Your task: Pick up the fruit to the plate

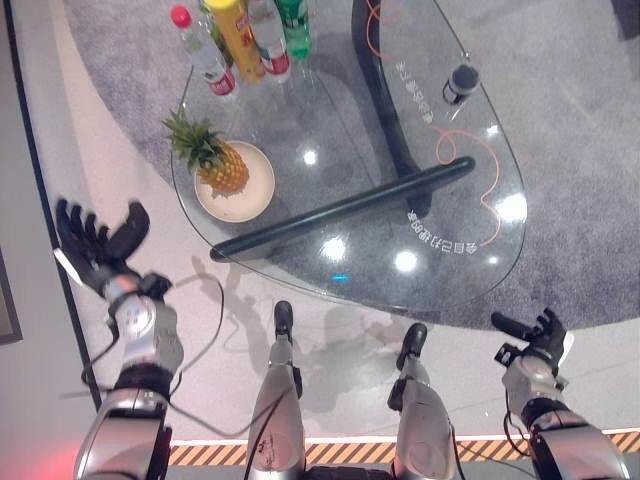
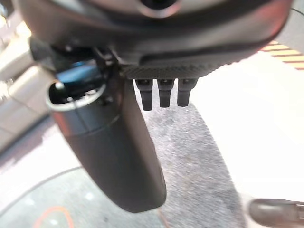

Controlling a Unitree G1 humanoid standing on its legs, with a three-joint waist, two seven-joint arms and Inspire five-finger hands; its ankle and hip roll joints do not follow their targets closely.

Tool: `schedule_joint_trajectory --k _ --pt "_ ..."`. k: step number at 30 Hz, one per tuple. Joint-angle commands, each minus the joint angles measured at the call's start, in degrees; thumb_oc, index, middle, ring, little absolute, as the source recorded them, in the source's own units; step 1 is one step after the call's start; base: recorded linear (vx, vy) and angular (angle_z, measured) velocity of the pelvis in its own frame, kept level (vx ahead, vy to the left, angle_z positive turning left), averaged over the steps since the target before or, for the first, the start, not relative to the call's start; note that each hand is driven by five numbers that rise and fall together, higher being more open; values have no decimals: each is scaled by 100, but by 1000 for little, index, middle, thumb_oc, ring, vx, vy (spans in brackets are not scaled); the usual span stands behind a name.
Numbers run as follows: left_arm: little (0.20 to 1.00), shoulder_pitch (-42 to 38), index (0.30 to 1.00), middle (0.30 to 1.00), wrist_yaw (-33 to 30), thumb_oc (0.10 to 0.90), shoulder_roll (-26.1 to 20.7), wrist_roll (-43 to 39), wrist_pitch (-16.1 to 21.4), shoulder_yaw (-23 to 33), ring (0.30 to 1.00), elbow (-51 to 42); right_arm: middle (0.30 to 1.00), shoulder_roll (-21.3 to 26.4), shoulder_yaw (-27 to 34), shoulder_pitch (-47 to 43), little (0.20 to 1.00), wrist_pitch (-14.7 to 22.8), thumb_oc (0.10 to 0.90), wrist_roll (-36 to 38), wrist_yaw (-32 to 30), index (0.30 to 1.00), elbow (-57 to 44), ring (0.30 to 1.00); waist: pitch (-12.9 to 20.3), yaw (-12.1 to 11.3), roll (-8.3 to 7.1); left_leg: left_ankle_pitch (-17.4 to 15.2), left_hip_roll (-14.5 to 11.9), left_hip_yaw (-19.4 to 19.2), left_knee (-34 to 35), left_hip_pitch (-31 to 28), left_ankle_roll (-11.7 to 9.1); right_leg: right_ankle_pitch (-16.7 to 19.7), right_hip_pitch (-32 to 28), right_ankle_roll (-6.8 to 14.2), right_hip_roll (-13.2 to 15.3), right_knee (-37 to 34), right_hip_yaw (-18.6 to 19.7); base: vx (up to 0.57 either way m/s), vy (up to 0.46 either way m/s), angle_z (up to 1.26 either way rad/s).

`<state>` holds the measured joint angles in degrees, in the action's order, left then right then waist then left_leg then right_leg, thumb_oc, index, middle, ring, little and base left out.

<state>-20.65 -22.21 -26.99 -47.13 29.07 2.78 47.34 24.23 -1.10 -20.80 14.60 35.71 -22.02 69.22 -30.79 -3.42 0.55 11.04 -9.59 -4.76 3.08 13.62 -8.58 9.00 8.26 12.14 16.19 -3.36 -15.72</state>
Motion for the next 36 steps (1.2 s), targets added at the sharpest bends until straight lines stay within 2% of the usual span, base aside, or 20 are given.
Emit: schedule_joint_trajectory --k 1,2,3,4,10,14,15,20,22,24,28,36 --pt "900 351 900 900 642 800 35 522 -418 148 900 664 900 159 216 918 900 83 800 -535 208 900 107 900 1185 -65 -35 -357 -24 -206 38 -351 19 -233 -20 72 113 335 -56 171 40 9" --pt "900 494 900 900 764 800 69 769 -548 112 900 766 900 110 217 1054 900 63 800 -611 263 900 138 900 1284 -61 -27 -346 -25 -213 86 -484 21 -204 -155 66 118 286 -67 193 18 8" --pt "900 667 900 900 1065 800 119 873 -882 54 900 945 900 65 260 1202 900 -32 800 -750 310 900 158 900 1457 -46 -27 -343 -40 -247 124 -643 18 -159 -319 71 127 220 -95 222 7 6" --pt "900 786 900 900 1239 800 137 978 -1044 25 900 1122 900 33 269 1303 900 -98 800 -827 336 900 186 900 1573 -35 -25 -349 -54 -269 155 -776 15 -130 -449 79 128 168 -108 267 13 3" --pt "900 1376 900 900 1998 800 347 1954 -1617 -130 900 1907 900 -174 318 1804 900 -497 800 -1530 639 900 392 900 2164 31 2 -444 -131 -415 192 -1345 -25 -48 -1064 129 116 -58 -207 173 12 3" --pt "900 1495 900 900 2444 800 420 2419 -1934 -271 900 2347 900 -241 277 1888 900 -704 800 -1762 771 900 626 900 2351 60 9 -465 -160 -470 192 -1511 -47 -94 -1276 136 105 -101 -282 56 11 2" --pt "900 1494 900 900 2435 800 421 2430 -1906 -278 900 2359 900 -242 275 1888 900 -722 800 -1757 782 900 634 900 2354 61 9 -467 -161 -468 192 -1516 -47 -96 -1283 136 103 -102 -285 32 -5 1" --pt "900 1555 900 900 2844 800 534 2730 -2543 -448 900 2723 900 -327 147 1892 900 -1080 800 -1977 1085 900 880 900 2508 85 2 -530 -182 -509 192 -1668 -33 -145 -1412 120 85 -120 -307 0 0 0" --pt "900 1581 900 900 2974 800 579 3260 -2905 -585 900 2873 900 -387 50 1878 900 -1279 800 -2153 1211 900 1006 900 2572 99 -7 -555 -191 -525 192 -1720 -29 -154 -1452 110 68 -140 -302 0 0 0" --pt "900 1581 900 900 2984 800 644 3429 -3193 -748 900 2990 900 -423 -97 1846 900 -1527 800 -2197 1386 900 1061 900 2613 129 -6 -567 -192 -539 192 -1763 -26 -157 -1473 99 49 -149 -265 0 0 0" --pt "900 1551 900 900 3181 800 711 3515 -3454 -816 900 3069 900 -490 -226 1816 900 -1732 800 -2275 1483 900 1100 900 2669 172 -2 -600 -195 -571 192 -1824 -27 -169 -1502 95 50 -164 -212 0 0 0" --pt "900 1534 900 900 3416 800 782 3523 -3520 -967 900 3044 900 -549 -358 1804 900 -1839 800 -2420 1616 900 1131 900 2743 173 7 -635 -210 -610 192 -1892 -25 -166 -1546 109 81 -164 -257 0 0 0"
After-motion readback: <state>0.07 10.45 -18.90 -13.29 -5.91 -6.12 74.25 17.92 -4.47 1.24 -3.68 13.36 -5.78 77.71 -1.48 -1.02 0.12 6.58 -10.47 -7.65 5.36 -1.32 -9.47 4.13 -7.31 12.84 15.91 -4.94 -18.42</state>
